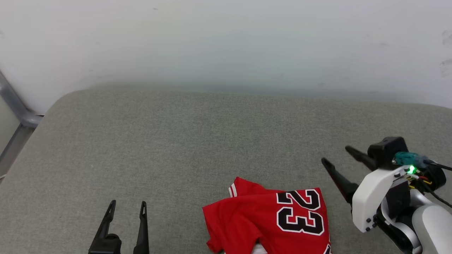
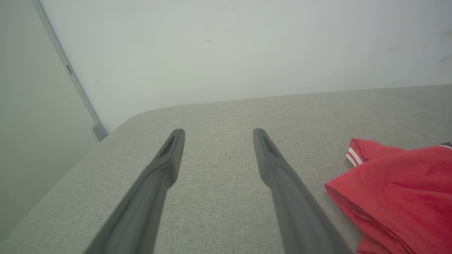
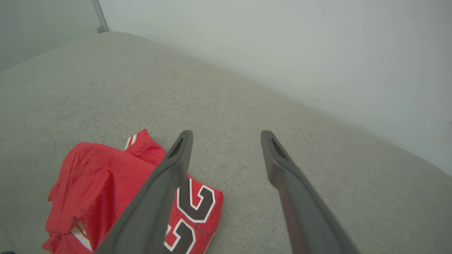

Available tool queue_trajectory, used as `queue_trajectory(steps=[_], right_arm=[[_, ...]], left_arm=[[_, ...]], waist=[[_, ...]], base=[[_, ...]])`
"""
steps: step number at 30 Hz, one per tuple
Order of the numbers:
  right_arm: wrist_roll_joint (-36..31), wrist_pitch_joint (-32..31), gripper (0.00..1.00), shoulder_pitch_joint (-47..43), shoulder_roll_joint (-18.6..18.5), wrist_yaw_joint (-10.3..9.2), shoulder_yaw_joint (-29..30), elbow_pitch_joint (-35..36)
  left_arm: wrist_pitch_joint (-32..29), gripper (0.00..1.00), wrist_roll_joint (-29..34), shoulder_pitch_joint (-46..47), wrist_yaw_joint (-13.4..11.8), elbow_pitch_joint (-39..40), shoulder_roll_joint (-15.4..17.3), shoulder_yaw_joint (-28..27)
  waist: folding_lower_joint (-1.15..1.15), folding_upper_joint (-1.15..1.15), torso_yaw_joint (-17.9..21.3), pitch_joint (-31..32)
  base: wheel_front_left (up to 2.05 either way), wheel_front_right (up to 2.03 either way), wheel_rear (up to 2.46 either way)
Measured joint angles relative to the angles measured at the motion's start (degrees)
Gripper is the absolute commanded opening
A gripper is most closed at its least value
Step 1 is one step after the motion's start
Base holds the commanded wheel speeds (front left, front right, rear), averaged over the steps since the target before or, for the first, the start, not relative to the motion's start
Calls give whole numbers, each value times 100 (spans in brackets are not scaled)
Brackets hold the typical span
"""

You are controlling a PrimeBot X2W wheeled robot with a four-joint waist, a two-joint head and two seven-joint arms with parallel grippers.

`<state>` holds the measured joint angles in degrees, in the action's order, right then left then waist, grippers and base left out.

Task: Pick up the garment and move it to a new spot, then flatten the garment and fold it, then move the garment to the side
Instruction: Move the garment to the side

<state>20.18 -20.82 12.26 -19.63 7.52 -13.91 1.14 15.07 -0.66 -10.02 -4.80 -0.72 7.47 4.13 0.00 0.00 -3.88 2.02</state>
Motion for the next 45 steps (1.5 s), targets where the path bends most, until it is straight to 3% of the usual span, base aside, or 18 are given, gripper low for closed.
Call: queue_trajectory(steps=[7,12,24,32,33,34,45], right_arm=[[753,-1324,100,35,-614,0,-639,-234],[1220,-1789,100,-97,-740,0,-778,-506],[1266,-1793,100,-167,-666,-1,-1257,-1508],[1362,-1472,100,4,-672,0,-1580,-1954],[1378,-1417,26,29,-681,0,-1604,-1987],[1473,-1212,0,64,-666,7,-1638,-2081],[1471,-591,0,268,-766,4,-1507,-2027]], left_arm=[[0,100,-2,71,2,-20,-32,53],[0,100,-2,108,25,-20,-46,100],[0,100,-10,412,77,-13,-98,171],[0,100,-10,572,85,-99,-110,186],[0,100,-10,574,85,-105,-111,185],[0,100,-10,573,82,-120,-111,159],[0,100,-36,456,66,-90,-102,77]], waist=[[0,0,-92,-84],[0,0,-179,-180],[0,0,-444,-707],[-1,0,-569,-855],[-1,0,-570,-852],[-1,0,-552,-824],[-1,0,-221,-737]], base=[[0,0,0],[0,0,0],[0,0,0],[0,0,0],[0,0,0],[0,0,0],[0,0,0]])
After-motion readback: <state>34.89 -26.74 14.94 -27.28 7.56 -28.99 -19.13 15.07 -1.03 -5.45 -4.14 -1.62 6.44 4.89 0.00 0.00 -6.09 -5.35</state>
